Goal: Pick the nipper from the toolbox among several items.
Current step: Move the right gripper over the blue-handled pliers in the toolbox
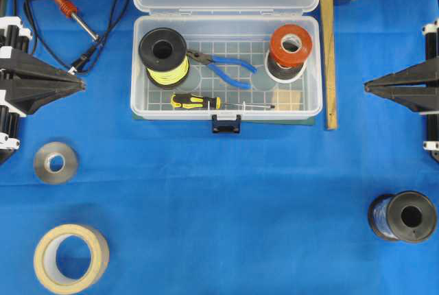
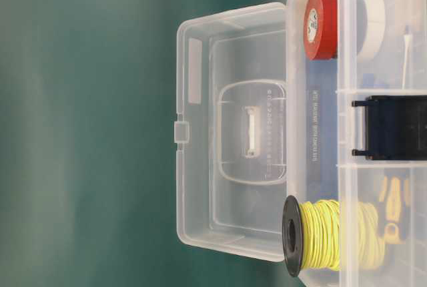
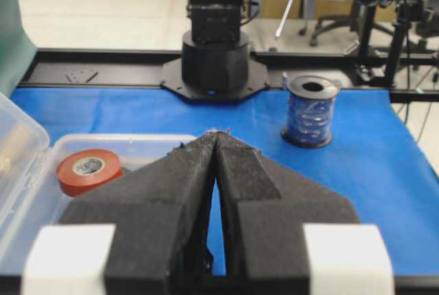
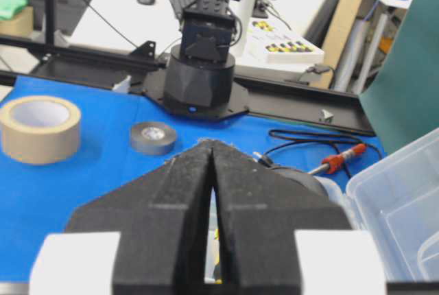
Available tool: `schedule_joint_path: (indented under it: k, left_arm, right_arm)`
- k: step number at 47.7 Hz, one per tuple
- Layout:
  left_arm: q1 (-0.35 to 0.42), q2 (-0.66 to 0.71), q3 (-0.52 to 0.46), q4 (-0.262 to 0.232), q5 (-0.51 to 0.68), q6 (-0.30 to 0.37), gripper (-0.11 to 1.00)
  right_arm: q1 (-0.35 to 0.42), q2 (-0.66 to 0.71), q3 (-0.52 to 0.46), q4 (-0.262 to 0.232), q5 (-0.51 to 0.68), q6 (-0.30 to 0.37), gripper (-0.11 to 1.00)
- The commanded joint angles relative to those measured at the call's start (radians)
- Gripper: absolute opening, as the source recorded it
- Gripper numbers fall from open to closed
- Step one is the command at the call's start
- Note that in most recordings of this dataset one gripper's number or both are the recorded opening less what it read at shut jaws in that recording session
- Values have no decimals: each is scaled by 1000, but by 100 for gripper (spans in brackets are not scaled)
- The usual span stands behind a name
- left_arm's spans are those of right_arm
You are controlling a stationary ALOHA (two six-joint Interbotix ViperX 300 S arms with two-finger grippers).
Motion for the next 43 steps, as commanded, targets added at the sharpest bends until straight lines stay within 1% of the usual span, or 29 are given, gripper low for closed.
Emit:
schedule_joint_path:
  k: [1,5,9,11,17,23,30,33,37,40,42,43]
  left_arm:
    - [-14,15,-17,-29,-5,9,0]
    - [-15,17,-17,-29,-6,9,0]
    - [-14,17,-17,-29,-9,11,0]
    - [-14,17,-17,-31,-9,11,0]
    - [-14,17,-15,-31,-12,11,0]
    - [-14,17,-17,-31,-12,11,0]
    - [-14,17,-15,-31,-15,9,0]
    - [-14,17,-15,-31,-17,9,0]
    - [-14,17,-15,-31,-17,9,0]
    - [-14,17,-14,-31,-17,6,0]
    - [-14,17,-14,-31,-17,2,0]
    - [-14,17,-12,-31,-17,2,0]
  right_arm:
    - [-8,21,-31,0,0,-6,0]
    - [-41,66,-86,2,64,2,0]
    - [-98,129,-158,5,164,6,0]
    - [-140,176,-204,5,227,9,0]
    - [-218,308,-313,5,344,14,0]
    - [-261,468,-433,3,436,9,0]
    - [-278,650,-555,0,522,8,3]
    - [-285,726,-611,0,569,9,13]
    - [-295,830,-686,-3,634,8,38]
    - [-296,890,-726,-15,663,5,58]
    - [-296,928,-749,-28,681,6,68]
    - [-295,945,-759,-31,689,6,71]
